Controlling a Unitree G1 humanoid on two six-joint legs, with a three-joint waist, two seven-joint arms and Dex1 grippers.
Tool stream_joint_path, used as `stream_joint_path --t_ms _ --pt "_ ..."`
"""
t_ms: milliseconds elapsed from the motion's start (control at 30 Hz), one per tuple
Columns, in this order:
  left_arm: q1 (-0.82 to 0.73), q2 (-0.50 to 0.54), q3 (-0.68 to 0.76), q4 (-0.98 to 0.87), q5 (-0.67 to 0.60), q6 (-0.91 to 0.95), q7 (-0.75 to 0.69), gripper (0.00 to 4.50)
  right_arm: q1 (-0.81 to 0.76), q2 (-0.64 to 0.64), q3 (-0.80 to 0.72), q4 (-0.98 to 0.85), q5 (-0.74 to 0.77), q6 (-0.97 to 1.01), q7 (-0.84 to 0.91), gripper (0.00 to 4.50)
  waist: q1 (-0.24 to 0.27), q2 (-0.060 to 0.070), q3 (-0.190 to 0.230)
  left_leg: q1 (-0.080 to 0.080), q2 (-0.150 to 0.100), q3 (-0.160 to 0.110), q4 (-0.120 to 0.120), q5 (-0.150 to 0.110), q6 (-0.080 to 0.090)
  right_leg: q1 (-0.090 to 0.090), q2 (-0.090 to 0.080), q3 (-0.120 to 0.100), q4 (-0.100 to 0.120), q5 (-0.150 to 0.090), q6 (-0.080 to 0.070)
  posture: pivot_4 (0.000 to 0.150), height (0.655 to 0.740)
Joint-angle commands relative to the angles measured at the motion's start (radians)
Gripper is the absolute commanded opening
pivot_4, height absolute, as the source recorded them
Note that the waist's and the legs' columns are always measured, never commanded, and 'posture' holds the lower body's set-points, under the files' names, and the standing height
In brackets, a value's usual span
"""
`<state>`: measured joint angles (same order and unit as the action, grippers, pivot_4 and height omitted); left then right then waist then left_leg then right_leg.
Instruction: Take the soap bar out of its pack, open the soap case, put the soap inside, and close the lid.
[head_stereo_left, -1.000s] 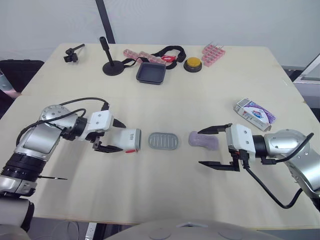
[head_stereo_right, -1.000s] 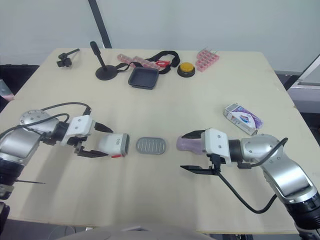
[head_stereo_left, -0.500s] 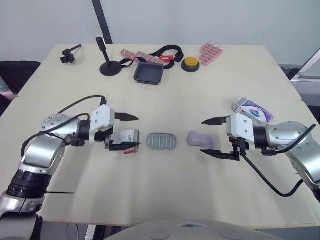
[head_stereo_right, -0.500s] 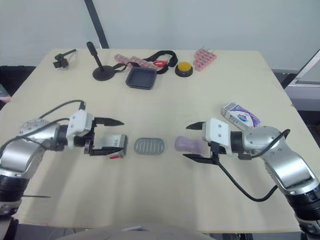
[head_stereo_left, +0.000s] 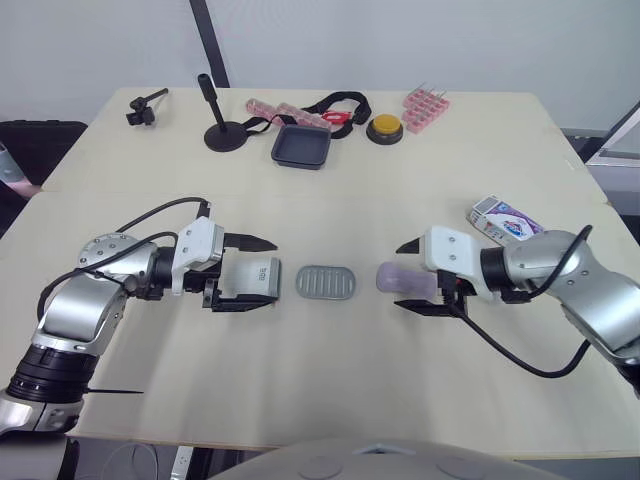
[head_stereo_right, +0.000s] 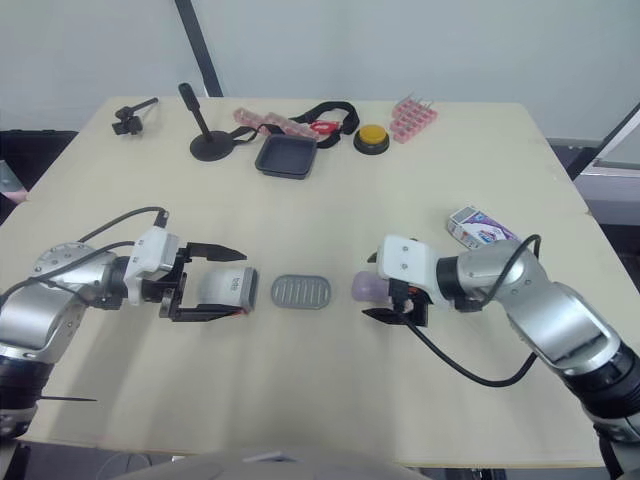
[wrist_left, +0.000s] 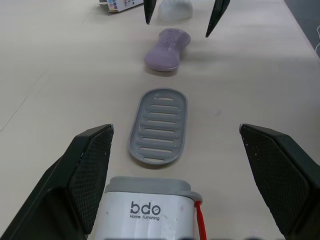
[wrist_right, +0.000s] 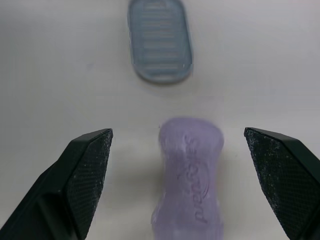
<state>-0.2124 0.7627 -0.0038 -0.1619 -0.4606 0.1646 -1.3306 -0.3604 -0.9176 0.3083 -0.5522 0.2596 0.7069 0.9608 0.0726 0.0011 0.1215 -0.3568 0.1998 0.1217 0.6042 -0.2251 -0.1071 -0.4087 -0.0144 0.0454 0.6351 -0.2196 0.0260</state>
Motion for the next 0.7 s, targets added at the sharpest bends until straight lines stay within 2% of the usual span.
stream_joint_path --t_ms 33,700 --pt "-0.001 -0.003 0.022 -0.021 -0.009 -0.015 0.017 4.29 -0.043 0.007 0.035 0.018 -0.063 0.029 -0.029 4.5 -0.001 0.0 0.0 0.0 0.0 0.0 0.0 0.0 0.0 0.0 0.0 0.0 0.0 0.0 0.0 0.15 0.74" --pt "0.062 -0.013 0.003 -0.076 -0.001 -0.015 0.07 4.29 -0.207 0.075 0.245 0.116 -0.149 0.264 -0.022 4.5 0.0 0.0 0.0 0.001 0.0 0.0 0.0 0.001 -0.001 0.0 0.001 0.0 0.001 0.0 0.0 0.15 0.74"
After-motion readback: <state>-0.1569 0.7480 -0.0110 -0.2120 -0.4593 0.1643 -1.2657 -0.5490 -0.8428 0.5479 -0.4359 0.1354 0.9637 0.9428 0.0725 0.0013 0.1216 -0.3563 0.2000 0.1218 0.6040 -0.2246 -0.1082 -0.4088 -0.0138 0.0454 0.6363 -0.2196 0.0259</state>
